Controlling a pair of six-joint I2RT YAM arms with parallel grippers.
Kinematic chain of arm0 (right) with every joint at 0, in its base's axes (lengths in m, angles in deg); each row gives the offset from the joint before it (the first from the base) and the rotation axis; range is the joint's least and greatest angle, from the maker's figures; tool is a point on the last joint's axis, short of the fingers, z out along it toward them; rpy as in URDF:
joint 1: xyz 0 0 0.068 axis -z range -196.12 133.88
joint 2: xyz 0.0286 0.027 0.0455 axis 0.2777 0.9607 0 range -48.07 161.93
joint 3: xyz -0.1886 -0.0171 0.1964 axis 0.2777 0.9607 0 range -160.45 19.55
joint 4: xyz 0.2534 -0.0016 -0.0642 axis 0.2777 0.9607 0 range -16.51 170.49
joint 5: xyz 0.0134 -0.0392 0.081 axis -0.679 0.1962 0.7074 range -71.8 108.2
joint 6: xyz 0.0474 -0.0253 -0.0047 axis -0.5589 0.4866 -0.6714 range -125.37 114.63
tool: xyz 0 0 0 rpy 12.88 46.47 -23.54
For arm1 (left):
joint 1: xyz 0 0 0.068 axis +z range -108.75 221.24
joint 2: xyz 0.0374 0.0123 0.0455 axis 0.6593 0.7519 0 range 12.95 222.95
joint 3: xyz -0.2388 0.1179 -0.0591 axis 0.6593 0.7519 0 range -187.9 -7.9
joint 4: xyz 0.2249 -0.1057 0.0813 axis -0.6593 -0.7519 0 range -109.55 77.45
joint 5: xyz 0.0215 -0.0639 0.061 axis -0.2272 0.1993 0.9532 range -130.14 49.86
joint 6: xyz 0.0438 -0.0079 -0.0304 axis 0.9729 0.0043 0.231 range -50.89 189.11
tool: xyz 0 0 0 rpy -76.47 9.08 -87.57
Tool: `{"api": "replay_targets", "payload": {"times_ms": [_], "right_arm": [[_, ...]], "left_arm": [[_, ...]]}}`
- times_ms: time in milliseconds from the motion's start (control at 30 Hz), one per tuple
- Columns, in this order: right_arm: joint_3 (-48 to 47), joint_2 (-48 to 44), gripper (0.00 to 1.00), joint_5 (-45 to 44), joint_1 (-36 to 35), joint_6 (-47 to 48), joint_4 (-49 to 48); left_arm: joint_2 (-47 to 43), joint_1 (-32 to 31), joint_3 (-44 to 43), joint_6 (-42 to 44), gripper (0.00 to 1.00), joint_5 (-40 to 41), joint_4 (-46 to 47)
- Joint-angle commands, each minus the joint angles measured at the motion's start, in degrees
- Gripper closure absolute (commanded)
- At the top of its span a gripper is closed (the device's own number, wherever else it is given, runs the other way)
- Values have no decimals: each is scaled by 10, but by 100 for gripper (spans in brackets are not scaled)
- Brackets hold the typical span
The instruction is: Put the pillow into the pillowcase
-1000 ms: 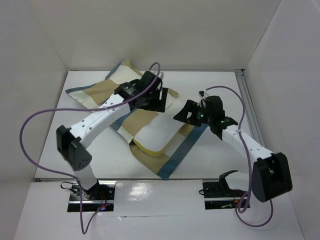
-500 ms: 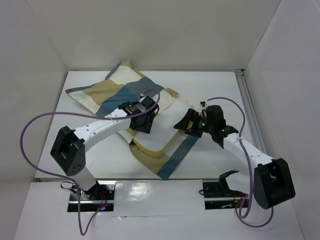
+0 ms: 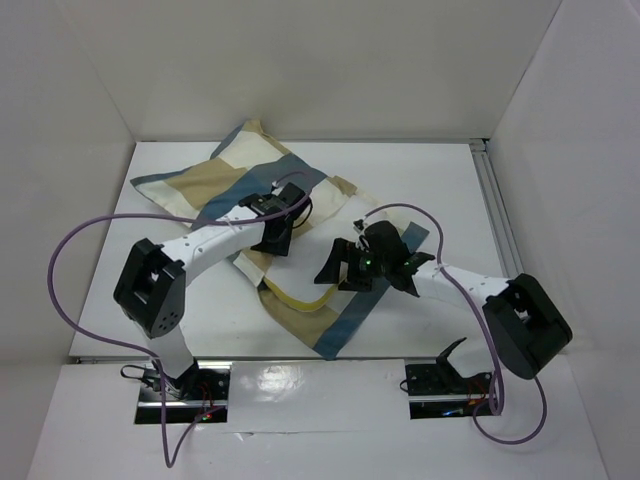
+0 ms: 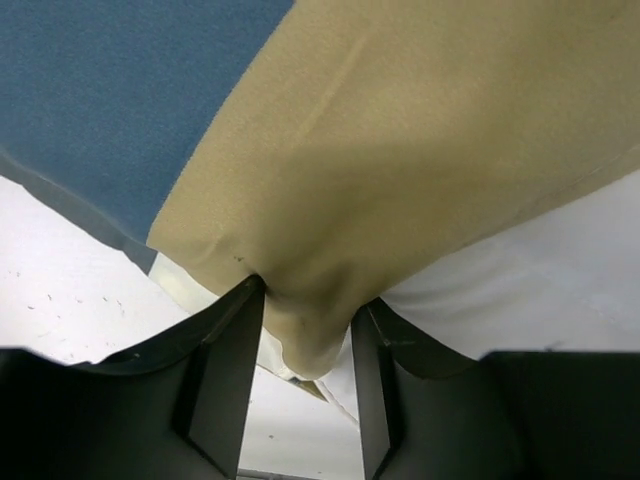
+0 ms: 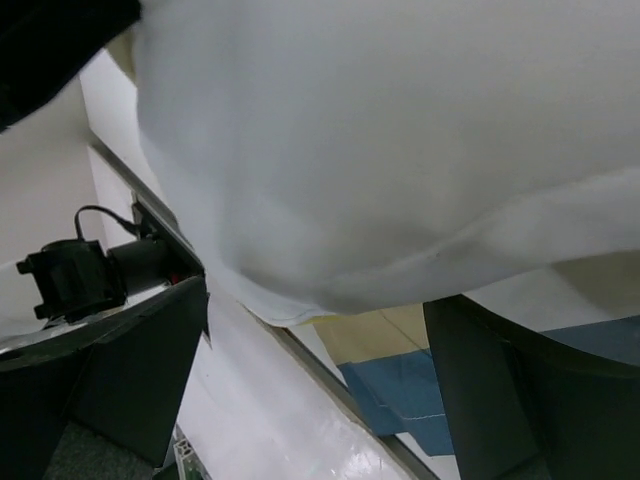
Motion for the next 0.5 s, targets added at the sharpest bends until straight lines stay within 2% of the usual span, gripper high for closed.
{"api": "replay_targets", "payload": {"times_ms": [0, 67, 100, 133, 167, 200, 300, 400, 433, 467], "right_arm": [[-24, 13, 6, -27, -9, -1, -43], [-18, 29, 17, -34, -15, -7, -64], [-17, 29, 25, -34, -15, -12, -74], [-17, 37, 36, -34, -15, -12, -79], [-17, 42, 57, -34, -15, -12, -88], [-17, 42, 68, -34, -15, -12, -88], [-28, 42, 99, -43, -15, -12, -88], [-53, 37, 100, -58, -15, 3, -88], [-60, 31, 100, -58, -15, 12, -88], [-82, 23, 100, -58, -15, 32, -82]], "left_arm": [[-39, 23, -12, -3, 49, 9, -14], [-52, 23, -12, -3, 50, 3, -19], [-59, 29, -7, -3, 51, -4, -19], [-64, 29, -7, 3, 55, -4, -19], [-70, 35, -7, 3, 59, -14, -19], [-70, 35, -13, 9, 71, -34, -19], [-75, 35, -26, 15, 98, -79, -19], [-95, 40, -68, 25, 100, -162, -37], [-101, 29, -106, 30, 100, -225, -42], [-106, 21, -131, 30, 100, -237, -42]]}}
